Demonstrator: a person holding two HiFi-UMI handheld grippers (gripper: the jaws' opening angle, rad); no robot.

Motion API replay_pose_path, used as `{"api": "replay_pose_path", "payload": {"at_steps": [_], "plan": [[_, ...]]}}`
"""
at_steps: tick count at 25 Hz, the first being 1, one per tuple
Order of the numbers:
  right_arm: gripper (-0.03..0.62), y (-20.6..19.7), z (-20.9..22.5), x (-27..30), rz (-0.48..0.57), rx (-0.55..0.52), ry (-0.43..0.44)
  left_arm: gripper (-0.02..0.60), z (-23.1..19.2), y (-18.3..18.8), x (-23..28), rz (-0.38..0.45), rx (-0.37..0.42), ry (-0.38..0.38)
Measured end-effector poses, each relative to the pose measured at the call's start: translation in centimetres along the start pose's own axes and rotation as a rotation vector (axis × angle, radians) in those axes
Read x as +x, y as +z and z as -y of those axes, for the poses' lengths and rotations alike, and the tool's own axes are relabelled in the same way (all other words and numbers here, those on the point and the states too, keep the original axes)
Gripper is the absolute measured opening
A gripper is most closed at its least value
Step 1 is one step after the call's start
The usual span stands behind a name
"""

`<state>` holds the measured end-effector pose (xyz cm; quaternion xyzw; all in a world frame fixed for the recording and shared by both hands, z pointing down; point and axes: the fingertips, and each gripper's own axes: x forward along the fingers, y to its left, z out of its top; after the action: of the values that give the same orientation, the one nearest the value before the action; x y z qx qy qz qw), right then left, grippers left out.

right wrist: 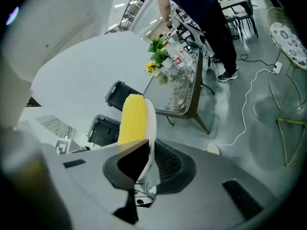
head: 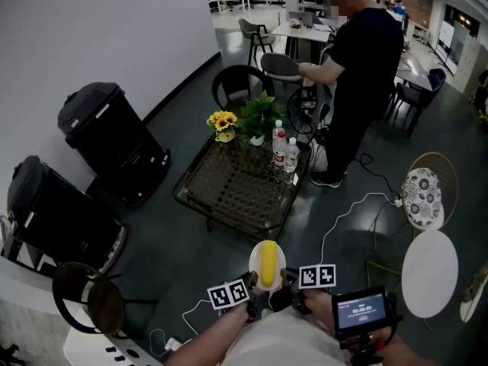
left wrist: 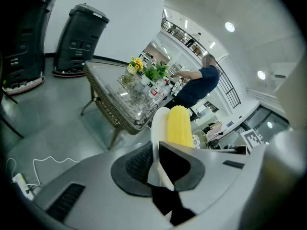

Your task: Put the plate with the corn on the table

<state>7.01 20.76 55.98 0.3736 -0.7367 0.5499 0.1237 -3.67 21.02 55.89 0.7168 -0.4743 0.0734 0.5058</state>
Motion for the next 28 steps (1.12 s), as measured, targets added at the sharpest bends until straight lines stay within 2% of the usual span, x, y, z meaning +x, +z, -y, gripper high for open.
{"api": "replay_pose_path", "payload": {"at_steps": [3, 6, 19, 28], "plan": [[0.041, -2.8, -0.5, -2.5, -0.012, -0.004, -0.004, 0.051, 1.1, -2.6, -2.1, -0.006, 0.007, -0.004], [0.041, -3.9, -0.6, -4.0, -0.008, -0.015, -0.013, 0.051, 2.1, -3.7, -2.9, -0.004, 0.018, -0.014], [0.041, -3.1, -0.4, -6.1, 0.017, -0.039, 0.056, 0.051, 4.4, -4.4, -3.4, 0.063, 0.003, -0.014], [0.041, -3.2, -0.6, -6.7, 0.003, -0.045, 0.081, 0.051, 4.8, -5.0, -3.7, 0.068, -0.016, -0.003]]}}
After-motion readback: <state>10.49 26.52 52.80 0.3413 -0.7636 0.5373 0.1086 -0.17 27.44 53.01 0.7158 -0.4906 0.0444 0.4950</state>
